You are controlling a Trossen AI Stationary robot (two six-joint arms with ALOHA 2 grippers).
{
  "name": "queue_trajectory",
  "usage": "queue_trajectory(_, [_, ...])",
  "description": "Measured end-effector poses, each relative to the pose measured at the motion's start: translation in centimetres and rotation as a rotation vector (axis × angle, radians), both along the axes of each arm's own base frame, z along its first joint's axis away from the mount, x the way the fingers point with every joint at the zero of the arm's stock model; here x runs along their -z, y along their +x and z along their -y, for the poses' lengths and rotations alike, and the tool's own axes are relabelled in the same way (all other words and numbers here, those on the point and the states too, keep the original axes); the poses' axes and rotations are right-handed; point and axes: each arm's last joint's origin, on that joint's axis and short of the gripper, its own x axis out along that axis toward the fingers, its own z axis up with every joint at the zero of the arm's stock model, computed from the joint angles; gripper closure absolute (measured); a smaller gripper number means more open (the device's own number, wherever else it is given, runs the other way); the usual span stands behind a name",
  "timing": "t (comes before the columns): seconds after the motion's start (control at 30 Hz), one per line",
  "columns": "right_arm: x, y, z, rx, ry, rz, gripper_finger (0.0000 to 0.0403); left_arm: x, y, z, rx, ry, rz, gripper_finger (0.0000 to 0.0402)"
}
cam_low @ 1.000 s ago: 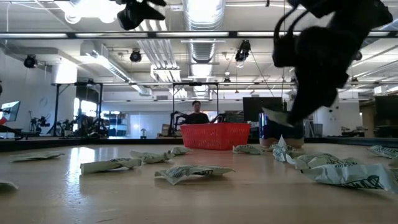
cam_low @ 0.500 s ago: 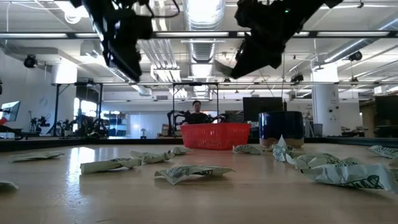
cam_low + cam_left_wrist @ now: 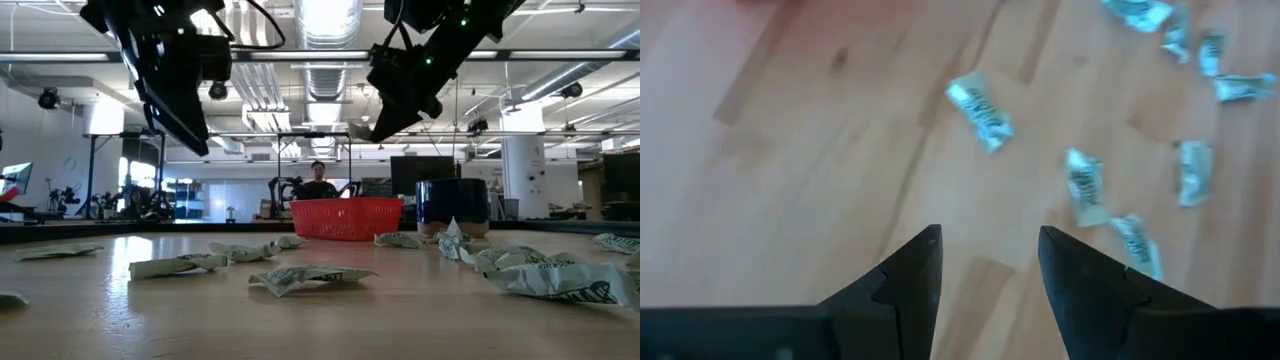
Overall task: Pick and place Stevia / Truvia into bins
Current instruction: Put the stevia packet into the red basket
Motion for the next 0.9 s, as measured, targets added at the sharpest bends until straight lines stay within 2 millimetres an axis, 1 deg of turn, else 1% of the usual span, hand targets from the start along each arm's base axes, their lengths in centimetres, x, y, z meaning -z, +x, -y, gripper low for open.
queue_trajectory(0.1, [0.3, 0.4, 0.8, -0.043, 0.013, 0.013, 0.0394, -0.4, -0.1, 0.6, 0.023, -0.002, 0.034, 0.0250])
queue_trajectory(0.27, [1.6, 1.3, 1.9, -0.088, 0.074, 0.011, 0.0394, -0.6, -0.4, 1.0, 0.003, -0.035, 0.059, 0.0250])
queue_trajectory(0.4, [3.3, 2.4, 2.2, -0.119, 0.125, -0.032, 0.0393, -0.9, -0.6, 1.4, -0.010, -0.059, 0.075, 0.0250])
queue_trajectory(0.47, [3.8, 2.9, 2.2, -0.140, 0.149, -0.044, 0.0385, -1.0, -0.7, 1.5, -0.016, -0.071, 0.080, 0.0250])
queue_trajectory(0.6, [4.2, 3.9, 2.2, -0.176, 0.180, -0.052, 0.0349, -1.1, -1.0, 2.0, -0.031, -0.101, 0.083, 0.0250])
queue_trajectory(0.7, [4.0, 4.3, 2.4, -0.186, 0.169, -0.048, 0.0313, -1.0, -1.4, 2.3, -0.036, -0.121, 0.075, 0.0250])
queue_trajectory(0.83, [3.1, 4.4, 2.7, -0.193, 0.148, -0.036, 0.0272, -1.0, -1.8, 2.8, -0.037, -0.145, 0.071, 0.0250])
queue_trajectory(0.9, [2.3, 4.3, 2.7, -0.211, 0.133, -0.032, 0.0258, -1.0, -2.1, 3.1, -0.043, -0.170, 0.048, 0.0250])
